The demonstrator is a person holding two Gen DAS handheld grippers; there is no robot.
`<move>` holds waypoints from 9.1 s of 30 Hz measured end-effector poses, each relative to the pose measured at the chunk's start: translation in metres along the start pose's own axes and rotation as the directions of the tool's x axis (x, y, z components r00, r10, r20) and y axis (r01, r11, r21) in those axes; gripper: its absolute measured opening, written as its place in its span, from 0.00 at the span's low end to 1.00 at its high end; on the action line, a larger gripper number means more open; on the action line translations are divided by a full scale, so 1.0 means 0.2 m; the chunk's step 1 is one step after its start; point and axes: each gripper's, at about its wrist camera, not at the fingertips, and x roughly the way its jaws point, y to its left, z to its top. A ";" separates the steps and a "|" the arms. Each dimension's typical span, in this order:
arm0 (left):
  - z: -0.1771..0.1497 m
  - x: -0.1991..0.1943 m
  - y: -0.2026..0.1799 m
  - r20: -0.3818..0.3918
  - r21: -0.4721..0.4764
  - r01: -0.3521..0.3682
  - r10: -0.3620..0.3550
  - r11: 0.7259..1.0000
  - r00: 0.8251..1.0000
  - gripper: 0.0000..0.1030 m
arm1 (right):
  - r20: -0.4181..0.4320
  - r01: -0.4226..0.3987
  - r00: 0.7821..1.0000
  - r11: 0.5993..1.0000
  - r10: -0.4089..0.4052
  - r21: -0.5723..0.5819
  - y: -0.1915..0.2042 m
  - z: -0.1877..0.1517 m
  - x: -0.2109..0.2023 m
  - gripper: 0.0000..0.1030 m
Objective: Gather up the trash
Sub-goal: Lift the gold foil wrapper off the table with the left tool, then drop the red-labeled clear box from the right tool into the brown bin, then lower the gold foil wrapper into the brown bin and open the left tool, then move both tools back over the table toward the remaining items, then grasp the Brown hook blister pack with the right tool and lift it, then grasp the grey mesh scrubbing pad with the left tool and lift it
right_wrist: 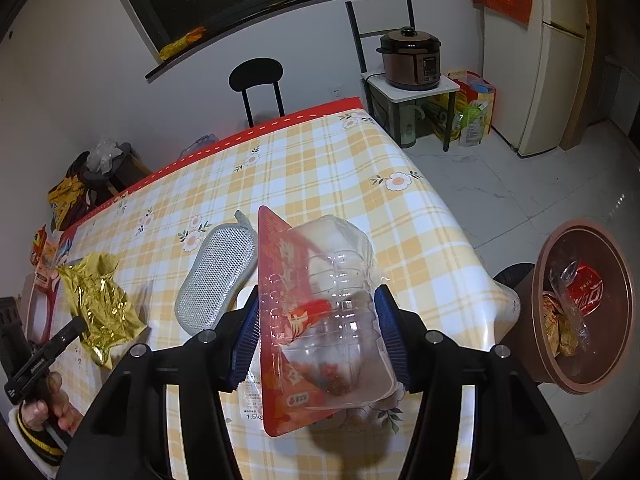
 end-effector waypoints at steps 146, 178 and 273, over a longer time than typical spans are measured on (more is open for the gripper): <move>-0.14 0.16 -1.65 0.155 0.154 -0.172 0.148 0.973 0.977 0.94 | 0.235 0.046 0.970 0.998 -0.055 0.044 -1.48 -0.05 -0.97 0.95; -0.16 -0.20 -0.19 0.110 -0.084 -0.277 0.285 0.957 0.952 0.94 | -0.127 -0.055 0.992 0.956 0.019 -0.287 0.24 -0.22 0.06 0.95; -0.09 0.48 -0.46 -0.064 0.219 -0.167 0.185 0.961 0.981 0.86 | -0.003 -0.023 1.000 0.998 0.023 -0.059 -0.15 -0.35 -0.21 0.70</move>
